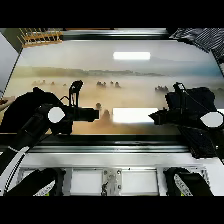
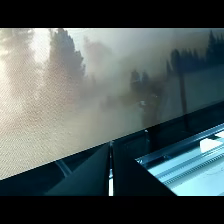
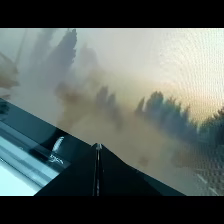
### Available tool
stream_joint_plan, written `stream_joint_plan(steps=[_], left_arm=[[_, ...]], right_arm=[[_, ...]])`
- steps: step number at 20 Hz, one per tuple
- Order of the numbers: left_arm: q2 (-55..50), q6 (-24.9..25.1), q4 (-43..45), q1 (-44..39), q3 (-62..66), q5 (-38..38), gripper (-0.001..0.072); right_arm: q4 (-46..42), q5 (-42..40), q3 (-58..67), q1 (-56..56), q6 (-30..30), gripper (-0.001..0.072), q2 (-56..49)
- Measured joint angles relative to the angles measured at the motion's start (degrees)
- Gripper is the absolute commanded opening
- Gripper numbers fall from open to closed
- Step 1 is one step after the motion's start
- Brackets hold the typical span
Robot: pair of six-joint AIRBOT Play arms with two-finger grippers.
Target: Fold the clothes and pants, and hang the long-sleeved shirts on hangers.
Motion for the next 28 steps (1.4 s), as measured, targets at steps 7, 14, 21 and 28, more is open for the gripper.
stream_joint_plan(steps=[7,14,21,28], left_arm=[[-1.03,0.0,0.0,0.0,-0.07,0.02,0.0004],[-5.11,0.31,0.85,0.44,0.72,1.14,0.0701],[-7.82,0.7,21.2,15.37,9.6,-4.04,0.0701],[-16.94,-1.01,21.99,35.82,11.28,-5.79,0.0701]], right_arm=[[0.22,0.0,-0.04,0.0,0.02,0.0013,-0.2],[0.22,0.0,-0.04,0.0,0.02,0.0013,-0.22],[0.24,0.0,-0.04,0.0,0.02,0.0013,-0.22],[0.24,0.0,-0.04,0.0,0.02,0.0013,-0.22]])
